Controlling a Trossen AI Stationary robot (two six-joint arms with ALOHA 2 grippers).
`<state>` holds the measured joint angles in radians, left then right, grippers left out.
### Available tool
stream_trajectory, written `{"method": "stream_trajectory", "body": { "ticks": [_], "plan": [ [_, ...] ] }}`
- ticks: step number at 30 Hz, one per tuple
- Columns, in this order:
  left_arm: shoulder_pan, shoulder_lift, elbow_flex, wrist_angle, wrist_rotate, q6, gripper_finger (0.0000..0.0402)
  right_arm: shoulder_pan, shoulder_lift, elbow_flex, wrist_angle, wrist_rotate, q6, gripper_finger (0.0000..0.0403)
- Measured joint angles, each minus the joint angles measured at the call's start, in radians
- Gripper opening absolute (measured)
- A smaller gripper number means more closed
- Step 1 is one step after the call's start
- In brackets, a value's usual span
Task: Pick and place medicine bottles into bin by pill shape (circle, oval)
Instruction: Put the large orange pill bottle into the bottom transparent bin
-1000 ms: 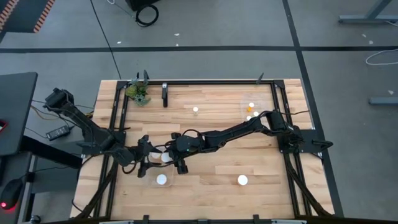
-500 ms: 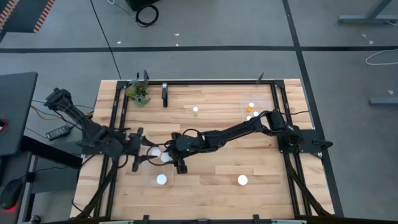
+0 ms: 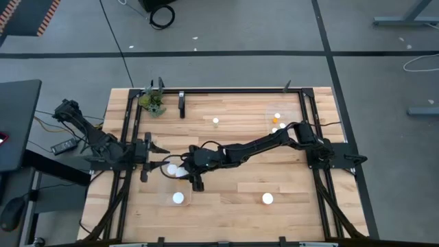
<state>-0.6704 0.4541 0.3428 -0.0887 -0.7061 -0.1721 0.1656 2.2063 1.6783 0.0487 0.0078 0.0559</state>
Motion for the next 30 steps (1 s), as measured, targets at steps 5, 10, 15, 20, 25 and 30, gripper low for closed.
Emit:
{"method": "stream_trajectory", "body": {
  "ticks": [5, 10, 15, 20, 25, 30],
  "plan": [
    [0.000, 0.002, 0.000, -0.001, -0.008, 0.012, 0.0178, 0.018, 0.025, 0.001, 0.023, 0.000, 0.012, 0.0229],
    [0.000, 0.003, 0.000, 0.001, -0.008, 0.005, 0.0177, 0.024, 0.077, 0.009, 0.033, -0.004, 0.025, 0.0229],
    [0.000, 0.003, 0.000, -0.003, -0.008, 0.000, 0.0175, 0.015, 0.079, 0.011, 0.033, 0.000, 0.022, 0.0229],
    [0.000, 0.003, 0.000, -0.004, -0.008, -0.005, 0.0173, 0.008, 0.079, 0.011, 0.010, 0.000, 0.010, 0.0229],
    [0.000, 0.003, 0.000, -0.004, -0.008, -0.007, 0.0176, 0.006, 0.079, 0.009, 0.002, 0.000, -0.016, 0.0229],
    [0.000, 0.003, 0.000, -0.004, -0.008, -0.007, 0.0172, 0.000, 0.079, 0.009, -0.015, -0.003, -0.023, 0.0234]
  ]
}}
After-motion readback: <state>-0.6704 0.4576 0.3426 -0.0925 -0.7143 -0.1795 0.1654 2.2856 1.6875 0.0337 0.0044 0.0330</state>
